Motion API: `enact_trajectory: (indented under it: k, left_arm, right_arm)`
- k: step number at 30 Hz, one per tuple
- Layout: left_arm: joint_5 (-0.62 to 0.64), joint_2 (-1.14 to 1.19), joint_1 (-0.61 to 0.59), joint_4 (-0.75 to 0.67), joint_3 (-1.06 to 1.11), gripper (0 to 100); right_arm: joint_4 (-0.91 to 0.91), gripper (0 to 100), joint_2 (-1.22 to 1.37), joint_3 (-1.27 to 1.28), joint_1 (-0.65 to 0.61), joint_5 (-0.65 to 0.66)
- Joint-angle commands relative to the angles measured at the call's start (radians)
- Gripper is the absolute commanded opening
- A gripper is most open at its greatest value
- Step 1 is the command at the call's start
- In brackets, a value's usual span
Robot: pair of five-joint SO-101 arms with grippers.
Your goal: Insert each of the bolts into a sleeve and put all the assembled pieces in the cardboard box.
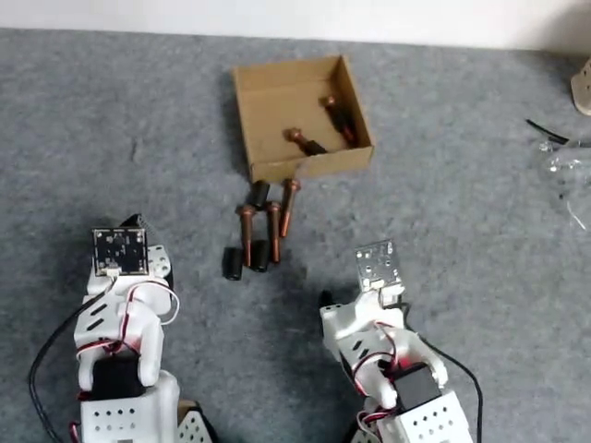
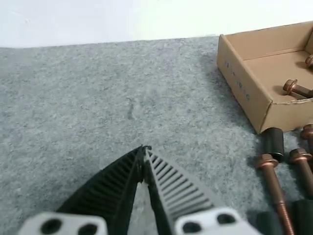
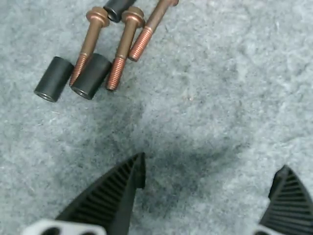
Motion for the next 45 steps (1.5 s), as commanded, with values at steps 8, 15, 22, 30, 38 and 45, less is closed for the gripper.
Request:
enact_trajectory:
  k: [8,15,22,30,38,45]
  left_arm:
    - [0.0,-0.004,0.013,0.052,-0.091,1]
    - [0.0,-0.005,0.028,0.049,-0.059,1]
    - [-0.005,0.008,0.13,0.11,-0.133,1]
    - [-0.006,0.305,0.09,0.101,-0.337,1]
    - [-0.005,0.869,0.096,0.098,-0.642,1]
    - [0.0,1.207,0.122,0.103,-0.84,7]
  right_arm:
    - [-0.027,36.8,-0.01,0.047,-0.007,0.011]
    - [-0.03,36.8,-0.01,0.056,-0.007,0.011]
    - [-0.122,36.8,-0.01,0.062,0.108,0.008]
    - [-0.122,36.8,-0.01,0.062,0.108,0.009]
    - [-0.122,36.8,-0.01,0.062,0.108,0.011]
    - [-0.122,36.8,-0.01,0.062,0.108,0.011]
